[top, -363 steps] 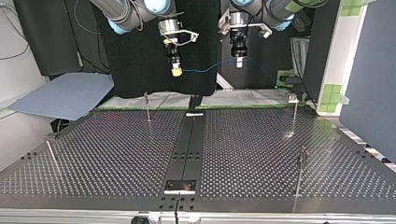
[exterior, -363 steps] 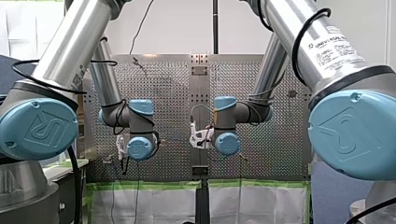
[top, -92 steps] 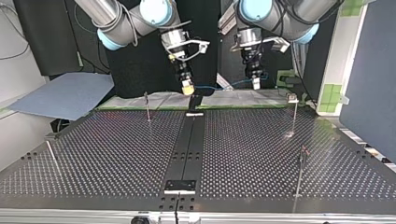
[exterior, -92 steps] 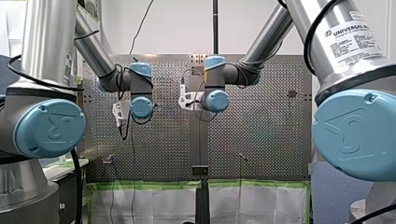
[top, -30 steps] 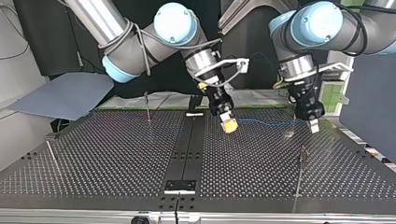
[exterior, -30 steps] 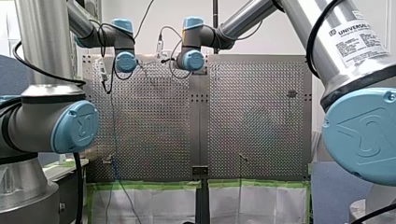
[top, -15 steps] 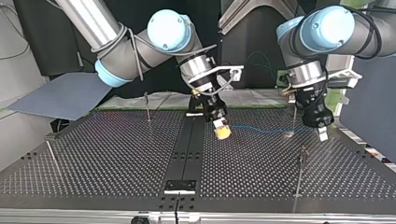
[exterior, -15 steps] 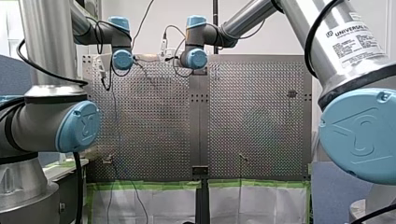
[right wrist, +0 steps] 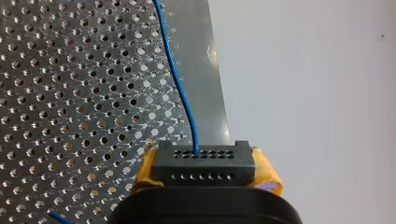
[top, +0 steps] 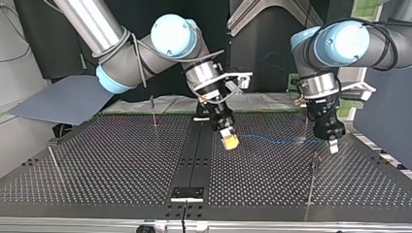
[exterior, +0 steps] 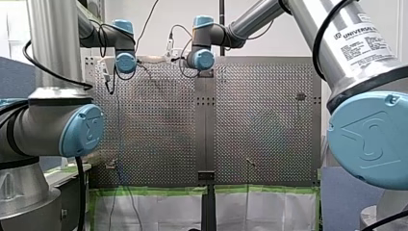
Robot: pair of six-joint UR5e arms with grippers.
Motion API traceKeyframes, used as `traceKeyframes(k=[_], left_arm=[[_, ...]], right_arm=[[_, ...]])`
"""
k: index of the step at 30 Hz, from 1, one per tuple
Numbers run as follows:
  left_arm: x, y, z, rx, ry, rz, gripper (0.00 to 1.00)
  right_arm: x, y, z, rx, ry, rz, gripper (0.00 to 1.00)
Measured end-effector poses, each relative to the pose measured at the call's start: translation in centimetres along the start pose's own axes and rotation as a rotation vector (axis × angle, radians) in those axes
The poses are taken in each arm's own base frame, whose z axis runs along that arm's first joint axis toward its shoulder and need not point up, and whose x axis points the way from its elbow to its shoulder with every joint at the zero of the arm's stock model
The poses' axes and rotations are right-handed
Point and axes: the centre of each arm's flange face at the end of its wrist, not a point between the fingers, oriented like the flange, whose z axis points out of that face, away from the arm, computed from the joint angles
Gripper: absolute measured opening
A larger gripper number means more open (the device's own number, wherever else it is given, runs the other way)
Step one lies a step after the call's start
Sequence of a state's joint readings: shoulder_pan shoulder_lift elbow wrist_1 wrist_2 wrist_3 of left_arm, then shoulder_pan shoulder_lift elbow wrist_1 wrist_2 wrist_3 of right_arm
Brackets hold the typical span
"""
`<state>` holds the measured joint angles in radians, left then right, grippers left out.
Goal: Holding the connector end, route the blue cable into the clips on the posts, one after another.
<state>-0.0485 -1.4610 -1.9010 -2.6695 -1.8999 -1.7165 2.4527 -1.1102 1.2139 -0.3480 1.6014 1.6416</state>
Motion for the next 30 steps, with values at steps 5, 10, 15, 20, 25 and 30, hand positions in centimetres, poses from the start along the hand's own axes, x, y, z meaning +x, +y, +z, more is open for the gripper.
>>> traceKeyframes(k=[5, 10, 15, 20, 25, 30], left_arm=[[-0.2, 0.1, 0.7, 0.001, -0.004, 0.001, 0.00], [-0.5, 0.2, 1.2, 0.013, -0.011, -0.001, 0.00], [-0.1, 0.3, 1.9, 0.029, -0.003, -0.001, 0.00], [0.2, 0.3, 2.4, 0.038, 0.002, -0.003, 0.00], [-0.3, 0.6, 3.1, 0.040, -0.011, -0.018, 0.00], [-0.3, 1.0, 3.5, 0.042, -0.016, -0.029, 0.00]], right_arm=[[-1.4, 0.0, 0.7, 0.007, -0.020, -0.001, 0.00], [-2.0, -0.1, 1.1, 0.016, -0.028, 0.000, 0.00], [-1.4, -0.4, 1.9, 0.030, -0.013, 0.000, 0.00], [-0.7, -0.4, 2.3, 0.032, -0.002, 0.001, 0.00], [-0.5, -0.3, 2.5, 0.031, 0.004, 0.000, 0.00], [-0.2, -0.1, 2.7, 0.029, 0.010, 0.000, 0.00]])
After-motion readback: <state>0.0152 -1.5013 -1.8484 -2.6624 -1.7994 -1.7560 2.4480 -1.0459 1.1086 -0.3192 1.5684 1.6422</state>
